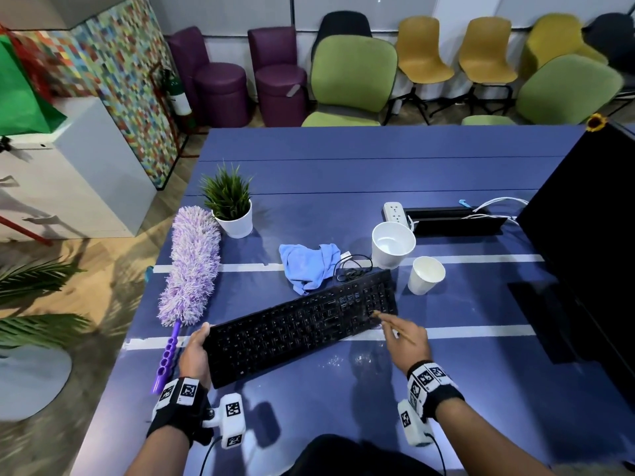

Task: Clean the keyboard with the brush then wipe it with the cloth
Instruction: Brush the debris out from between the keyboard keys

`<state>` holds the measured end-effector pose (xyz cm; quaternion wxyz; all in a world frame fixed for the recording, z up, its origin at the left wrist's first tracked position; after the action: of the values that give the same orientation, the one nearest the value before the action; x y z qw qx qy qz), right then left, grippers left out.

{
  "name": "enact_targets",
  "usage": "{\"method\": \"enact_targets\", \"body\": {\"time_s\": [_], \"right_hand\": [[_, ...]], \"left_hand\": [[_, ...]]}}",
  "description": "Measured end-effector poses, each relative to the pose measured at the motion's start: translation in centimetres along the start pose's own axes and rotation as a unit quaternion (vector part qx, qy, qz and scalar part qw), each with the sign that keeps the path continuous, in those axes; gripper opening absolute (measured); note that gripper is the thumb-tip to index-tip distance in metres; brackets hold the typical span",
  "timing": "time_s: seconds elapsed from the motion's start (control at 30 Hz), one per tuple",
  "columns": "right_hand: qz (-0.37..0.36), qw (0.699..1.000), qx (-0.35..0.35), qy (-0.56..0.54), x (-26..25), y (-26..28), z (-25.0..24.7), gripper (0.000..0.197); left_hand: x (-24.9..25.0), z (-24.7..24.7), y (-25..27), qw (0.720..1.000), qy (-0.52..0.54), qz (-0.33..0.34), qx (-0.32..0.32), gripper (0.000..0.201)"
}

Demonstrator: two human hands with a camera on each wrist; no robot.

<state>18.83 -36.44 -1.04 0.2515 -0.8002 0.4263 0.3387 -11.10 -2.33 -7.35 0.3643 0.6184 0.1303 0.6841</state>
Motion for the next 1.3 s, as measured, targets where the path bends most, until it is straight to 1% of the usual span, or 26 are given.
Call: {"method": "enact_targets", "body": {"time_s": [0.03, 0.07, 0.1, 0.17, 0.2, 0.23, 0.3, 0.33, 0.37, 0.43, 0.47, 0.5, 0.57, 0.6, 0.7, 0.73, 0.83, 0.93, 0.97, 1.03, 1.07, 1.1, 1.13, 1.2, 1.23, 1.3], "right_hand": [[-0.001, 1.000, 0.015, -0.007, -0.2, -0.2, -0.3, 0.022], [-0.008, 1.000, 0.005, -0.011, -0.7, -0.5, -0.2, 0.021], [-0.017, 0.999, -0.029, -0.013, -1.3, -0.6, 0.3, 0.020], [-0.033, 0.995, -0.097, 0.002, -2.2, -0.4, 1.5, 0.019], [-0.036, 0.994, -0.099, 0.006, -2.6, -0.5, 1.5, 0.019], [-0.039, 0.996, -0.079, 0.007, -2.9, -0.9, 1.0, 0.019], [-0.033, 0.999, -0.017, 0.005, -3.0, -1.6, 0.0, 0.020], [-0.026, 1.000, -0.012, 0.003, -3.0, -1.9, -0.2, 0.019], [-0.026, 0.999, -0.036, 0.010, -3.1, -2.1, 0.2, 0.018], [-0.053, 0.991, -0.122, 0.024, -3.9, -1.9, 1.8, 0.017], [-0.078, 0.988, -0.133, 0.018, -4.5, -1.7, 2.3, 0.017], [-0.101, 0.988, -0.116, 0.006, -5.1, -1.7, 2.2, 0.018], [-0.125, 0.991, -0.055, -0.014, -6.2, -1.8, 1.6, 0.019], [-0.133, 0.990, -0.052, -0.020, -6.5, -1.9, 1.8, 0.019], [-0.127, 0.982, -0.137, 0.022, -6.9, -1.6, 3.7, 0.018], [-0.127, 0.983, -0.132, 0.032, -7.2, -1.7, 3.7, 0.019], [-0.105, 0.992, -0.061, 0.041, -7.4, -2.2, 2.5, 0.020], [-0.072, 0.997, -0.010, 0.036, -6.5, -2.8, 1.5, 0.019], [-0.079, 0.997, -0.016, 0.022, -6.6, -2.8, 1.7, 0.019], [-0.113, 0.990, -0.080, 0.010, -7.5, -2.5, 2.8, 0.020], [-0.123, 0.986, -0.112, 0.021, -7.9, -2.2, 3.3, 0.020], [-0.118, 0.985, -0.118, 0.039, -7.8, -2.2, 3.2, 0.020], [-0.101, 0.989, -0.095, 0.051, -7.2, -2.5, 2.8, 0.021], [-0.062, 0.997, -0.013, 0.049, -5.7, -3.3, 1.2, 0.021], [-0.056, 0.997, 0.006, 0.047, -5.4, -3.4, 0.9, 0.020], [-0.100, 0.994, -0.017, 0.036, -6.6, -3.4, 1.6, 0.019]], "left_hand": [[0.0, -0.1, -0.1, 1.000, -0.001, -0.003, 0.002, 0.032], [0.0, -0.2, -0.1, 1.000, 0.001, -0.005, 0.003, 0.031], [-0.1, -0.5, -0.1, 1.000, 0.003, -0.008, 0.004, 0.036], [-0.3, -0.6, -0.5, 1.000, -0.010, -0.017, -0.005, 0.057], [-0.4, -0.5, -0.6, 0.999, -0.018, -0.021, -0.016, 0.062], [-0.4, -0.5, -0.5, 0.999, -0.022, -0.027, -0.018, 0.060], [-0.2, -0.2, 0.0, 0.999, -0.019, -0.026, -0.013, 0.043], [-0.3, -0.1, -0.1, 0.999, -0.016, -0.027, -0.015, 0.039], [-0.2, 0.0, 0.1, 0.999, -0.020, -0.027, -0.018, 0.041], [-0.1, -0.1, 0.1, 0.999, -0.021, -0.022, -0.015, 0.050], [-0.1, -0.2, 0.1, 1.000, -0.019, -0.022, -0.012, 0.054], [-0.1, -0.3, 0.2, 1.000, -0.015, -0.025, -0.008, 0.057], [0.1, -0.3, 0.1, 0.999, -0.021, -0.026, -0.008, 0.063], [0.1, -0.3, 0.0, 0.999, -0.022, -0.023, -0.011, 0.065], [0.1, -0.4, -0.2, 0.999, -0.028, -0.024, -0.017, 0.072], [0.2, -0.4, -0.1, 0.999, -0.025, -0.025, -0.016, 0.071], [0.4, -0.3, 0.2, 0.999, -0.029, -0.023, -0.006, 0.062], [0.5, -0.2, 0.4, 0.999, -0.035, -0.013, -0.001, 0.054], [0.5, -0.3, 0.3, 0.999, -0.037, -0.012, -0.001, 0.055], [0.2, -0.7, -0.2, 0.999, -0.030, -0.012, -0.001, 0.061], [-0.1, -0.9, -0.6, 0.999, -0.029, -0.016, -0.003, 0.064], [-0.1, -0.7, -0.5, 0.999, -0.028, -0.019, -0.005, 0.065], [-0.2, -0.7, -0.5, 0.999, -0.024, -0.021, -0.007, 0.061], [0.3, -0.1, 0.5, 1.000, -0.014, -0.016, -0.002, 0.043], [0.6, 0.0, 0.8, 1.000, -0.011, -0.013, 0.003, 0.038], [0.7, 0.2, 1.2, 1.000, -0.006, -0.010, 0.000, 0.032]]}}
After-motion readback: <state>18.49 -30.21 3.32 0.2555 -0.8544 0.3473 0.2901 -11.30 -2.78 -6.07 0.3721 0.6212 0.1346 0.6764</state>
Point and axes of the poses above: each hand's wrist, its own y-axis away from the middle knuckle, its own z-axis out of the palm, x = y × z, the point moved 8 cm from there along -y, towards the middle knuckle, and after that the axes turned 8 degrees about -z, right-handed, at the moved point
